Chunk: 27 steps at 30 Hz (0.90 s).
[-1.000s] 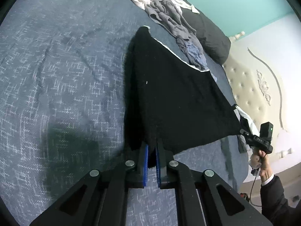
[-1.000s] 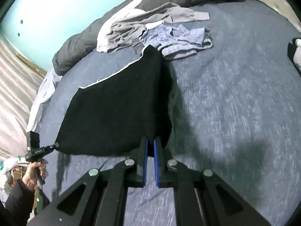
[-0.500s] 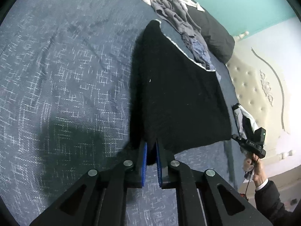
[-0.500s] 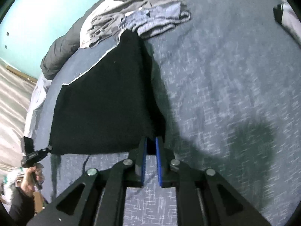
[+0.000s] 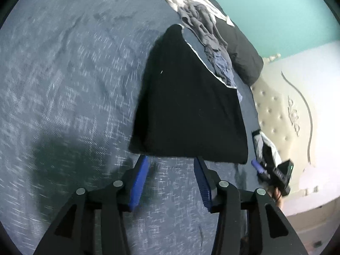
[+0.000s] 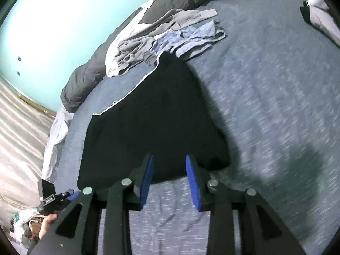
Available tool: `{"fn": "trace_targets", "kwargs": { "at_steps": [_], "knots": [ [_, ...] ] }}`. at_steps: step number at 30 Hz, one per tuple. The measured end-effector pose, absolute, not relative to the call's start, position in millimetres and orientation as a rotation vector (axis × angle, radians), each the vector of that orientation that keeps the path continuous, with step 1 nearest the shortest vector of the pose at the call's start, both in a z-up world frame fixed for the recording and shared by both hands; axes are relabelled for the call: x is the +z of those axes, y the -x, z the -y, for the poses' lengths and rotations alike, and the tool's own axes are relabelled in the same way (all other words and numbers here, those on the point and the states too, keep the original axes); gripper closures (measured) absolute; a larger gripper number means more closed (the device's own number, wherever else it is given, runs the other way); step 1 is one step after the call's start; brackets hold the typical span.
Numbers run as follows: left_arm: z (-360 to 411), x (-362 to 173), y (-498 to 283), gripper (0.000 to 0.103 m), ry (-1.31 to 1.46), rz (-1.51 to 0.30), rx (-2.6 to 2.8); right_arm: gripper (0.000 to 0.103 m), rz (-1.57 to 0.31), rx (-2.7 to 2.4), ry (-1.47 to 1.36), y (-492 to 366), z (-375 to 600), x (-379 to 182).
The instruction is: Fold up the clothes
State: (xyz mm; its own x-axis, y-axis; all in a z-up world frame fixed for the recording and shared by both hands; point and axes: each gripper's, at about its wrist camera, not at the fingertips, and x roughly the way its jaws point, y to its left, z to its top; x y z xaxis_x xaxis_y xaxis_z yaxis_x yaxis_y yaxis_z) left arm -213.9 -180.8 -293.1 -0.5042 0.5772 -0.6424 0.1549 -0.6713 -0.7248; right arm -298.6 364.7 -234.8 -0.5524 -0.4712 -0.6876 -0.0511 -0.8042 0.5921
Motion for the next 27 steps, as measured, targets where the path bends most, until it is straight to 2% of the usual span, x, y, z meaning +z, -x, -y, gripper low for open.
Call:
{"fn": "trace_targets", "kwargs": {
  "at_steps": [5, 11, 21, 27],
  "knots": [
    [169.6, -311.2, 215.4, 0.054, 1.383, 1.231, 2.277, 0.071, 0.834, -2.435, -1.387, 285.5, -343.6, -255.9],
    [158.7, -310.1, 222.4, 0.052, 1.332, 1.258, 2.383, 0.070, 0.788, -2.480, -1.400, 265.5, -336.2, -265.9],
    [163.3, -313.9, 227.3, 0.048, 1.246, 1.389, 2.426, 0.070, 0.835, -2.507, -1.335, 248.5, -347.3, -273.6],
    [167.2, -320.3, 219.5, 0.041, 1.276, 1.439, 2.449, 0.070, 0.838, -2.469, -1.317, 247.3, -341.2, -279.7]
  ]
}}
